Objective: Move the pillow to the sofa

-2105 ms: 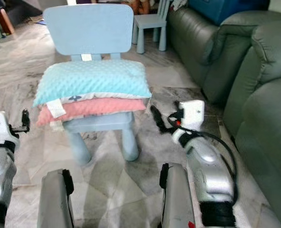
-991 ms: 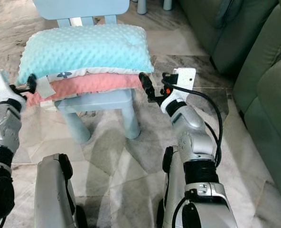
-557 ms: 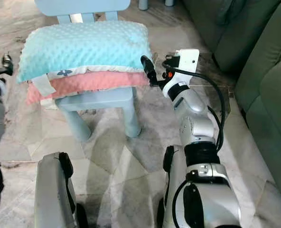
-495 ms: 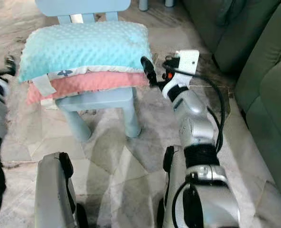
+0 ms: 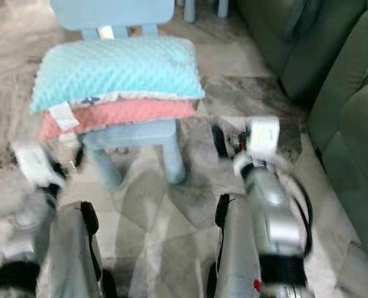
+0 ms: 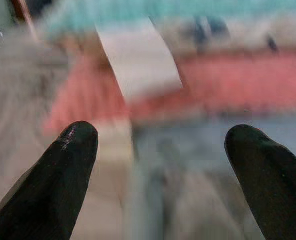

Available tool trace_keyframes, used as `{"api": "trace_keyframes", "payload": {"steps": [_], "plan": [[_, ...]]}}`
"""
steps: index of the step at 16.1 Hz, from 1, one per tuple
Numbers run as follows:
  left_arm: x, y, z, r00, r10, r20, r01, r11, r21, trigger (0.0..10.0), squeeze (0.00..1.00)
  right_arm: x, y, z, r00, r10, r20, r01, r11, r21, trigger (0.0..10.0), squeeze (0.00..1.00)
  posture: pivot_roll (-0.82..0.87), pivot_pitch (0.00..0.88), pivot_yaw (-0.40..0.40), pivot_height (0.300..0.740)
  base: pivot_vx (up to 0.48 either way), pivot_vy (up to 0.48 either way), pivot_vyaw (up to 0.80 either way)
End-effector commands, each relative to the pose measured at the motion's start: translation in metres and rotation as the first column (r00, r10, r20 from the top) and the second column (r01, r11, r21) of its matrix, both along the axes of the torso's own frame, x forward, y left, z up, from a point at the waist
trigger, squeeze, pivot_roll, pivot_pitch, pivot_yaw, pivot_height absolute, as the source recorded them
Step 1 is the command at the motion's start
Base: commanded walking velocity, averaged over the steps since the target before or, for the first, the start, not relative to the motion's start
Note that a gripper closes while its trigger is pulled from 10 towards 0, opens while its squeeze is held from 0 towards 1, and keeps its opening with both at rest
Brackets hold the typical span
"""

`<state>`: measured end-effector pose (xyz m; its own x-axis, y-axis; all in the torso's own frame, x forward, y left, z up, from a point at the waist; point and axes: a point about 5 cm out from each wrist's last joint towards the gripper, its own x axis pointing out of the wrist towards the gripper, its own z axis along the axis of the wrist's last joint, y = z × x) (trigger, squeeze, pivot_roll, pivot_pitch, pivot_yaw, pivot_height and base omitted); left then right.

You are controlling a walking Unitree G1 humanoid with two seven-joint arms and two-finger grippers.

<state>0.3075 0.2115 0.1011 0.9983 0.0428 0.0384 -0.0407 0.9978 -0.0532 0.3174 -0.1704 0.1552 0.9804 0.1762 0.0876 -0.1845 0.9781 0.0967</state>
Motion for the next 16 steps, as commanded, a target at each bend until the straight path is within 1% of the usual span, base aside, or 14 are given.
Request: {"api": "trace_keyframes", "payload": {"steps": [1,3,5,6,8,10,11,13,16], "plan": [[0.005,-0.006,0.02,0.996,-0.02,0.082,0.018,0.999,0.028,10.0,0.0,-0.001,0.007,0.014,0.998,0.02,0.057,-0.019,1.0,-0.01,10.0,0.0,-0.13,0.0,0.037,0.371,0.0,0.0,0.0],[0.008,-0.013,0.022,0.995,-0.029,0.093,0.028,1.0,0.008,10.0,0.0,-0.001,0.008,0.014,0.998,0.003,0.056,-0.003,1.0,0.009,10.0,0.0,-0.14,0.0,0.04,0.376,0.0,0.0,0.0],[0.013,-0.023,0.03,0.993,-0.045,0.105,0.047,0.999,-0.014,10.0,0.0,0.001,0.015,0.018,0.998,0.0,0.064,-0.002,1.0,0.027,10.0,0.0,-0.15,0.0,0.043,0.401,0.0,0.0,0.0],[0.014,-0.024,0.032,0.993,-0.046,0.108,0.048,0.999,-0.014,10.0,0.0,0.001,0.015,0.02,0.998,0.002,0.066,-0.004,1.0,0.027,10.0,0.0,-0.15,0.0,0.044,0.406,0.0,0.0,0.0],[0.017,-0.024,0.036,0.992,-0.048,0.118,0.05,0.999,-0.011,10.0,0.0,0.005,0.015,0.022,0.997,0.004,0.077,-0.006,1.0,0.026,10.0,0.0,-0.14,0.0,0.048,0.431,0.0,0.0,0.0],[0.017,-0.024,0.035,0.992,-0.053,0.117,0.054,0.999,-0.006,10.0,0.0,0.007,0.014,0.026,0.996,-0.004,0.089,0.002,1.0,0.029,10.0,0.0,-0.15,0.0,0.055,0.461,0.0,0.0,0.0],[0.017,-0.024,0.035,0.992,-0.053,0.117,0.054,0.999,-0.006,10.0,0.0,0.007,0.014,0.026,0.996,-0.004,0.089,0.002,1.0,0.029,10.0,0.0,-0.15,0.0,0.055,0.461,0.0,0.0,0.0],[0.016,-0.029,0.03,0.992,-0.074,0.101,0.074,0.997,0.003,10.0,0.0,0.008,0.013,0.027,0.995,-0.018,0.095,0.014,0.999,0.041,10.0,0.0,-0.15,0.0,0.065,0.491,0.0,0.0,0.0],[0.017,-0.031,0.03,0.992,-0.08,0.097,0.081,0.997,0.003,10.0,0.0,0.008,0.013,0.028,0.995,-0.026,0.098,0.022,0.999,0.05,10.0,0.0,-0.15,0.0,0.067,0.516,0.0,0.0,0.0]]}}
